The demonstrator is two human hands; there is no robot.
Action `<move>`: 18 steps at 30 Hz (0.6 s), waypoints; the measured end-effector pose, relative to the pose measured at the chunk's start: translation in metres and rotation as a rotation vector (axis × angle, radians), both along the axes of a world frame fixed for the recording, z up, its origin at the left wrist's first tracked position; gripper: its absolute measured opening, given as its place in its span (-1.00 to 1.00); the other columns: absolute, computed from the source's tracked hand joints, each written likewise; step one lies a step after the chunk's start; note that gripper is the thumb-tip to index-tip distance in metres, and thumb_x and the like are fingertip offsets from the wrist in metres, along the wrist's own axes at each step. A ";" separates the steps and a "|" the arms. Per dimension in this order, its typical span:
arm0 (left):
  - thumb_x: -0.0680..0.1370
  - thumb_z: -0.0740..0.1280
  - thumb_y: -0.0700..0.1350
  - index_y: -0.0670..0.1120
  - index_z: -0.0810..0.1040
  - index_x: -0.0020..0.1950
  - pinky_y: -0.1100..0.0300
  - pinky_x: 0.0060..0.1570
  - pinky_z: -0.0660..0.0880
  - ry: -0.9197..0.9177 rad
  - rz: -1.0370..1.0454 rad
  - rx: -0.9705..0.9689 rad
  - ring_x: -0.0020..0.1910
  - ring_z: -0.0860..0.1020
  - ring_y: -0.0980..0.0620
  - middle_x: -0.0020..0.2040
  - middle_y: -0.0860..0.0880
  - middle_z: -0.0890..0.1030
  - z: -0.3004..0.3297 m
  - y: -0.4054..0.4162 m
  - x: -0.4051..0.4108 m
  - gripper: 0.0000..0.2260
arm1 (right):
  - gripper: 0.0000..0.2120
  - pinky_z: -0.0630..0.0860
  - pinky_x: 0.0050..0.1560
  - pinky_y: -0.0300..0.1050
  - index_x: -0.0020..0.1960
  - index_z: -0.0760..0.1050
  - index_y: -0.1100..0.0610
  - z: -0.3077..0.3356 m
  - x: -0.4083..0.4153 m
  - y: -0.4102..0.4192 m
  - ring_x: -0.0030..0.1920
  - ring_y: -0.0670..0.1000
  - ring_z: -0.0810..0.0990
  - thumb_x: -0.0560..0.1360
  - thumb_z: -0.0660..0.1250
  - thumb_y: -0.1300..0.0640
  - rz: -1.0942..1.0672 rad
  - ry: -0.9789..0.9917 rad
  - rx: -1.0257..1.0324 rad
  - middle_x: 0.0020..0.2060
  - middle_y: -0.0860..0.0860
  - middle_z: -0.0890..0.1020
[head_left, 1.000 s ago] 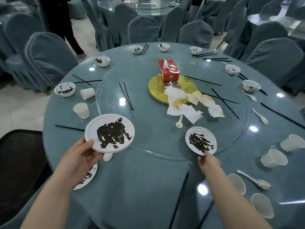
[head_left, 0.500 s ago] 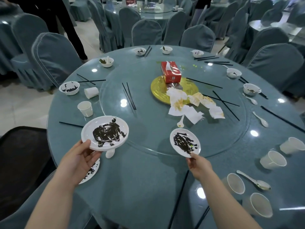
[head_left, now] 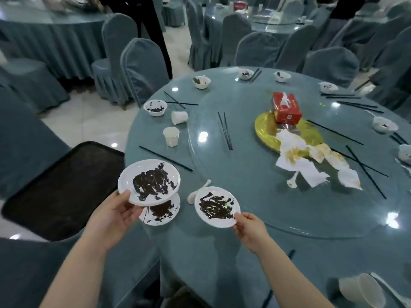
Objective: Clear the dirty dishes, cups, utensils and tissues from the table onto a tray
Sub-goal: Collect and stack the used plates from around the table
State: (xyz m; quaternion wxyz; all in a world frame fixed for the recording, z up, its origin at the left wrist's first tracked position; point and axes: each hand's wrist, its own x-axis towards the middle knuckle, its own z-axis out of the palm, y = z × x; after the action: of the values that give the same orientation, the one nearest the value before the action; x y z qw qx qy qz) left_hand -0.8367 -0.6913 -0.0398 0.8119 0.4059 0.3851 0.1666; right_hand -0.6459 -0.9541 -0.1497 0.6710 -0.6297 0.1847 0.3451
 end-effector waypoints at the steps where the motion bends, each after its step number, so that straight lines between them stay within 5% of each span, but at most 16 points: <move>1: 0.59 0.22 -0.15 -0.04 0.55 -0.04 0.28 -0.36 0.59 0.007 0.025 0.000 -0.36 0.65 0.08 -0.27 -0.01 0.67 0.000 0.005 -0.009 -0.88 | -0.89 0.41 -0.50 -0.26 -0.13 0.41 0.18 -0.002 -0.003 0.014 -0.53 -0.06 0.49 0.53 0.33 0.26 0.040 -0.003 -0.004 -0.45 0.07 0.59; 12: 0.58 0.24 -0.16 -0.07 0.54 0.09 0.26 -0.28 0.61 0.043 0.195 0.048 -0.33 0.66 0.07 -0.21 -0.03 0.69 0.002 0.045 -0.086 -0.86 | -0.89 0.49 -0.36 -0.17 -0.15 0.45 0.20 -0.021 -0.041 0.137 -0.41 0.02 0.51 0.55 0.31 0.24 0.281 0.010 -0.026 -0.39 0.10 0.57; 18: 0.57 0.26 -0.18 -0.09 0.54 0.15 0.25 -0.32 0.60 0.040 0.259 0.030 -0.29 0.67 0.04 -0.16 -0.06 0.70 0.002 0.058 -0.109 -0.83 | -0.92 0.60 -0.14 -0.03 -0.16 0.49 0.27 -0.037 -0.054 0.160 -0.30 0.10 0.59 0.46 0.39 0.36 0.227 -0.075 -0.172 -0.28 0.18 0.61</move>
State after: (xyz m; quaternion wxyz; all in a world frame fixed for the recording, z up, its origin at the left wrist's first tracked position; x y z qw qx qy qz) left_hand -0.9457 -0.6330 -0.0381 0.7696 0.3679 0.4479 0.2678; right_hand -0.6997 -0.7943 -0.1865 0.5779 -0.7141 0.1160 0.3777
